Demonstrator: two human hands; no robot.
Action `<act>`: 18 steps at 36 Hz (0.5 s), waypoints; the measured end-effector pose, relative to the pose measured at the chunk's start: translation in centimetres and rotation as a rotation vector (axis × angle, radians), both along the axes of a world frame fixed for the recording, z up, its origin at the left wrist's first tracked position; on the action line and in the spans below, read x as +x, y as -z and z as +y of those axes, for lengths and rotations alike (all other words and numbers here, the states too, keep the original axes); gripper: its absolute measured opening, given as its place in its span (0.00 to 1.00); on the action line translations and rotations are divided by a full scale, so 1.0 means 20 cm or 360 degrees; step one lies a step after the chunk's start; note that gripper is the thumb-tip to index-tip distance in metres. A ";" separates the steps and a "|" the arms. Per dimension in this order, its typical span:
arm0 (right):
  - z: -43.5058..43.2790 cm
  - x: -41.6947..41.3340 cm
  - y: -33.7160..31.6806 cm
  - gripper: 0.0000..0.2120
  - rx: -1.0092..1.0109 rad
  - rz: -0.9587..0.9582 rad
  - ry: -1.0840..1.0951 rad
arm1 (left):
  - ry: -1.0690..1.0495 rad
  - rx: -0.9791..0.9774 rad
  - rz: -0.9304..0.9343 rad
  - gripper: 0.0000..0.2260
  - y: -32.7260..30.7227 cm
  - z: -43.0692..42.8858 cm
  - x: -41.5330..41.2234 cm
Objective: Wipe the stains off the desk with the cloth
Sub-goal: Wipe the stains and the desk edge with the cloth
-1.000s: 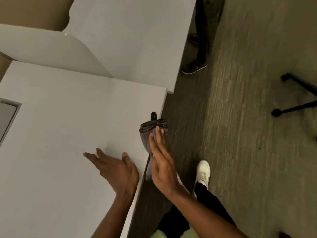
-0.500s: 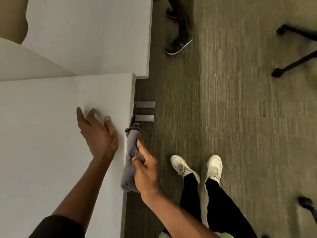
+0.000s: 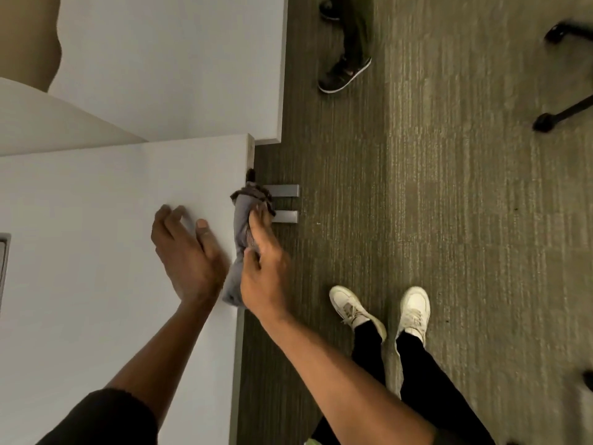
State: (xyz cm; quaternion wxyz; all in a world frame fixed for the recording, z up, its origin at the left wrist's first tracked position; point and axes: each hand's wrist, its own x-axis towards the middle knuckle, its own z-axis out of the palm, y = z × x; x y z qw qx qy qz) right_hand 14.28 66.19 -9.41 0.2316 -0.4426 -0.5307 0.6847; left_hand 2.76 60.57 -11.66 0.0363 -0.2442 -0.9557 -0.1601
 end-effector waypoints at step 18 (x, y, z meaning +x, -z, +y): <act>0.38 -0.23 -0.01 0.31 0.0227 -0.0063 -0.0066 | 0.0018 -0.0066 -0.0013 0.22 0.00 0.00 -0.02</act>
